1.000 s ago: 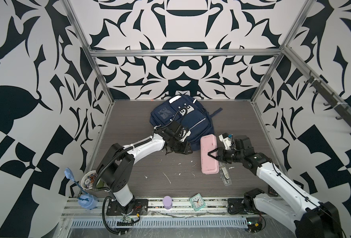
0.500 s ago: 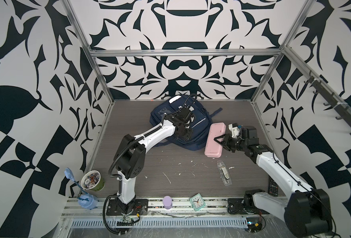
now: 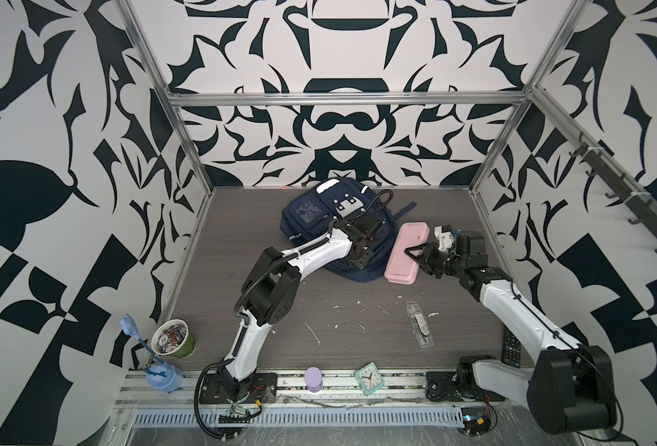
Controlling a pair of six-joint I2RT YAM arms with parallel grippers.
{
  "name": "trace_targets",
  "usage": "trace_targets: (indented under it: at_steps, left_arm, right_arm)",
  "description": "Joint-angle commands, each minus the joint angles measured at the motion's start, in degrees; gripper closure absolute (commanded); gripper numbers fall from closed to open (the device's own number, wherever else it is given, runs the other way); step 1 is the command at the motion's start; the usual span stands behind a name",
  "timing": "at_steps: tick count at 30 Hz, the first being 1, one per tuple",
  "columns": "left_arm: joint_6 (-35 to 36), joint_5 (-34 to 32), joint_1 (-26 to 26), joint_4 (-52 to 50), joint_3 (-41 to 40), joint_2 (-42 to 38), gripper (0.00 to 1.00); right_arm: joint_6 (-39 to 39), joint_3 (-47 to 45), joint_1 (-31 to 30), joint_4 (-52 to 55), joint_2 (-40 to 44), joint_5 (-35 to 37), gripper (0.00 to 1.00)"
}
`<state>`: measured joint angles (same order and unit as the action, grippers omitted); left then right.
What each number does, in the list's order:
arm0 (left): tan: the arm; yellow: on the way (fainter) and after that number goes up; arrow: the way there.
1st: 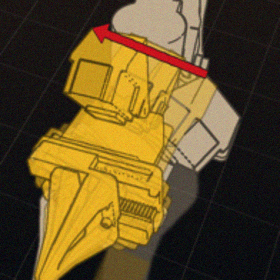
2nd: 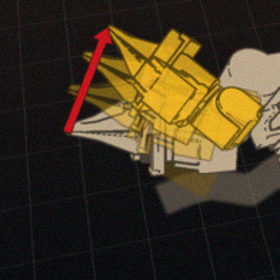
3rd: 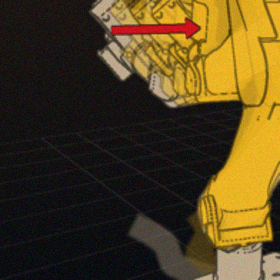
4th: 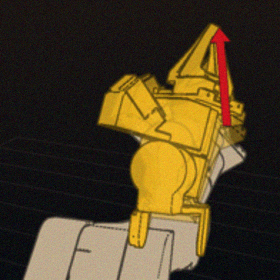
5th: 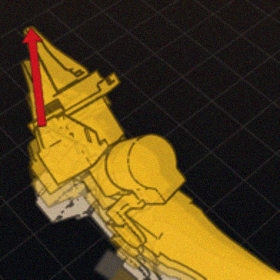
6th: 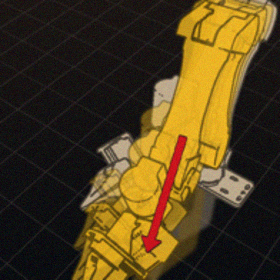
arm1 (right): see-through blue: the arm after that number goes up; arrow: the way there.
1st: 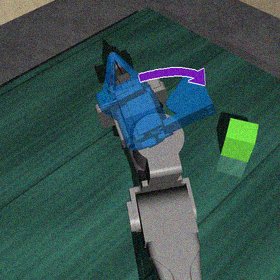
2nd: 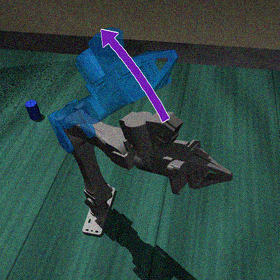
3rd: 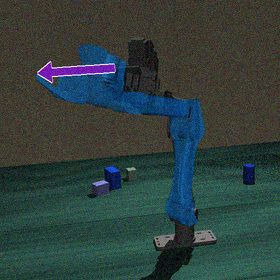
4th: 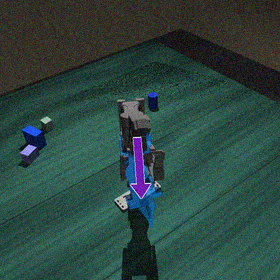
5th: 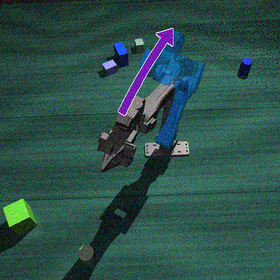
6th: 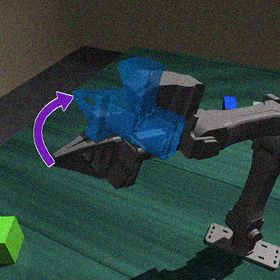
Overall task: Pack books, pencil case, and school supplies into a backpack
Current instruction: Open the student bag at the top-center of the table.
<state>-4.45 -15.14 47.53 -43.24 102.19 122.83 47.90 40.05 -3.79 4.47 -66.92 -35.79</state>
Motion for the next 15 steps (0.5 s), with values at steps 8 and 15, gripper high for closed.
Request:
trace_targets:
  at_steps: [8, 15]
  left_arm:
    - [-0.7, -7.2, 0.0, -5.6, 6.0, 3.3, 0.81]
    - [-0.2, -6.6, -0.1, -6.3, 10.3, 1.3, 1.0]
  right_arm:
    - [0.3, -1.2, 0.3, -4.3, 1.3, -2.1, 0.78]
    - [-0.2, -1.5, 0.3, -4.4, 1.1, -1.9, 0.78]
